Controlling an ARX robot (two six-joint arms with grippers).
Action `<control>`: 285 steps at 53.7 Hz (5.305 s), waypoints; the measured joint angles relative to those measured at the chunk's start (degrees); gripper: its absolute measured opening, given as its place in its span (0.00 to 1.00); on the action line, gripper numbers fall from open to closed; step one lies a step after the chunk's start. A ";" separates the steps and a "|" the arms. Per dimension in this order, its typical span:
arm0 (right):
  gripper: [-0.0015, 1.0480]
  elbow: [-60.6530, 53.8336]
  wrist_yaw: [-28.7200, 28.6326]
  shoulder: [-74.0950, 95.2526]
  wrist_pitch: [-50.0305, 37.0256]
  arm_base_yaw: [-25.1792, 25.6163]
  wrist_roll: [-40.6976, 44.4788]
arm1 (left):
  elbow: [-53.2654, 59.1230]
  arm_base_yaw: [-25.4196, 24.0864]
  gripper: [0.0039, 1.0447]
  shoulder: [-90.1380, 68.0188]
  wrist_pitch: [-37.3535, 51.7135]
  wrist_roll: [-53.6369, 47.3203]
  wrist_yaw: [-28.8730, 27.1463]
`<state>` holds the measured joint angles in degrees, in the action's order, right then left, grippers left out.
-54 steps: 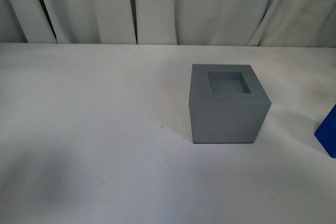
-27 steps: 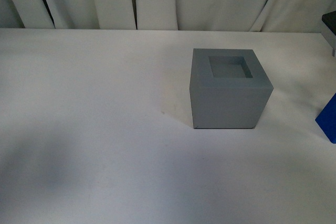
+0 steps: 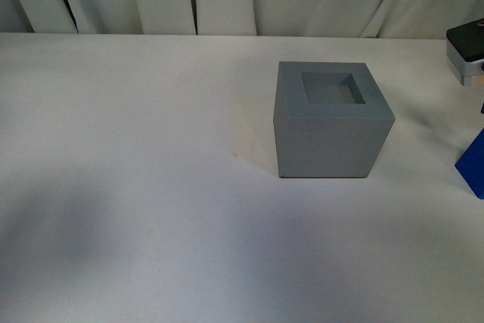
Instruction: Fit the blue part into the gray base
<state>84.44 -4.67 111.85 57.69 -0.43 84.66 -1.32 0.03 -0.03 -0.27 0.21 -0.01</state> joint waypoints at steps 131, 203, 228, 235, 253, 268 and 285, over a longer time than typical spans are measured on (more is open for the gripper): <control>0.44 32.26 -7.06 9.64 20.00 -18.47 -6.56 | 0.00 0.00 0.94 0.00 0.00 0.00 0.00; 0.64 30.62 -6.60 10.75 18.16 -18.36 -7.15 | 0.00 0.00 0.94 0.00 0.00 0.02 0.00; 0.93 18.34 -16.74 -1.70 8.04 -13.77 -10.36 | 0.00 0.00 0.94 0.00 0.00 0.00 0.00; 0.93 10.56 -20.41 -8.22 1.46 -11.82 -12.61 | 0.00 0.00 0.94 0.00 0.00 0.00 0.00; 0.93 -24.37 -31.80 -34.36 -30.38 -3.85 -29.44 | 0.00 0.00 0.94 0.00 0.00 0.00 0.00; 0.93 -49.20 -26.05 -49.37 -61.77 0.35 -54.55 | 0.00 0.00 0.94 0.00 0.00 0.02 0.00; 0.62 -64.43 5.77 -53.40 -94.27 -2.10 -78.05 | 0.00 0.00 0.94 0.00 0.00 0.00 -0.02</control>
<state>20.01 1.10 58.46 -36.58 -2.52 6.61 -1.32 0.03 -0.03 -0.27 0.21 -0.03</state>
